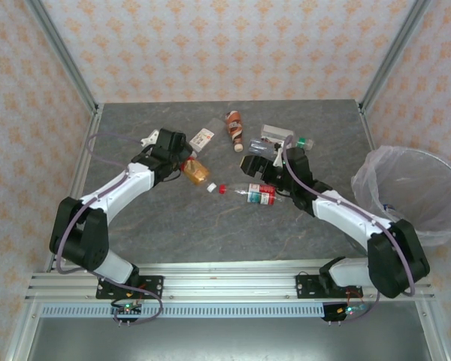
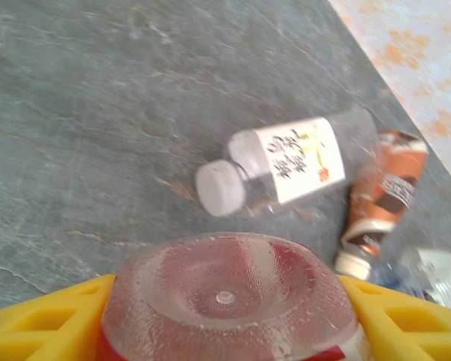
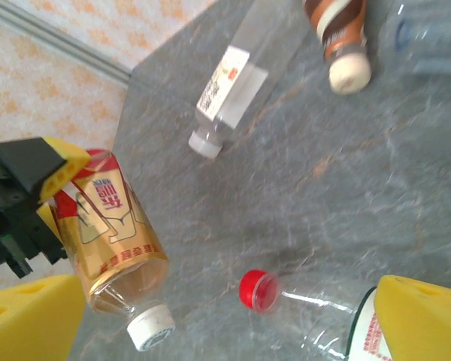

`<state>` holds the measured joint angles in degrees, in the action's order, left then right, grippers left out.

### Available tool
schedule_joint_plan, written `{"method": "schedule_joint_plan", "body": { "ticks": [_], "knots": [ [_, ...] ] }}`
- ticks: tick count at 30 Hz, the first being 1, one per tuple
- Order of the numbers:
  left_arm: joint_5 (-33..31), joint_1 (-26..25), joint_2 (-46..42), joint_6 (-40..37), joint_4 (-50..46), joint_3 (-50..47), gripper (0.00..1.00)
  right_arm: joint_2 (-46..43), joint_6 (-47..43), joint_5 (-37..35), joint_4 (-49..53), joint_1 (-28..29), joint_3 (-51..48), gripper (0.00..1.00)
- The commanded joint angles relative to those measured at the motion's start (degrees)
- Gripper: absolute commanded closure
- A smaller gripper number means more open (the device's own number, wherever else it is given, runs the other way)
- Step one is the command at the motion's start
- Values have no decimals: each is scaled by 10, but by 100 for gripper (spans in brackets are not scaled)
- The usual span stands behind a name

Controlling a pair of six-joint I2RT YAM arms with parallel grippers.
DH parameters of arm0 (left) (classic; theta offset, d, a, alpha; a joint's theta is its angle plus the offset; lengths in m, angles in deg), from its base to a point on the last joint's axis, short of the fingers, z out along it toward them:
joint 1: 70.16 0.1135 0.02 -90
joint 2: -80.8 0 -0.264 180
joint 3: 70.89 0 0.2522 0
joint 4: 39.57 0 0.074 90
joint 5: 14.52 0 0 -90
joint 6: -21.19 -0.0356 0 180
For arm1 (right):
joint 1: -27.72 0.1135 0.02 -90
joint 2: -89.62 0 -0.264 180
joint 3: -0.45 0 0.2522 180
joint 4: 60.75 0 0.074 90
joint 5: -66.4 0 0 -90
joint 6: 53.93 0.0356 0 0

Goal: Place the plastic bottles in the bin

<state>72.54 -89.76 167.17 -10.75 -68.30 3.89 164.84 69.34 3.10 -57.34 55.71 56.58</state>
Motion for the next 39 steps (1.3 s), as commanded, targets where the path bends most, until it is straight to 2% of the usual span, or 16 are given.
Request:
{"method": "schedule_joint_plan", "body": {
  "ticks": [1,4,8,11,17,25,30,39],
  "knots": [
    [42,-10,-24,-71,53,-12,34,13,35,62,-64,4,7,1],
    [81,-17,-29,-101,67,-8,34,22,30,75,-81,5,8,1],
    [150,-29,-24,-135,77,13,34,38,8,135,-119,16,18,1],
    [191,-39,-19,-153,79,33,34,49,-26,161,-101,35,45,1],
    [177,-63,-16,-186,61,61,33,70,-52,139,-69,55,78,1],
    [176,-78,-2,-187,62,71,33,95,-64,163,-73,70,97,1],
    [186,-83,3,-182,74,76,32,109,-77,134,-57,75,97,1],
    [186,-86,7,-176,87,76,33,131,-57,191,-96,75,96,2]
  ]
}}
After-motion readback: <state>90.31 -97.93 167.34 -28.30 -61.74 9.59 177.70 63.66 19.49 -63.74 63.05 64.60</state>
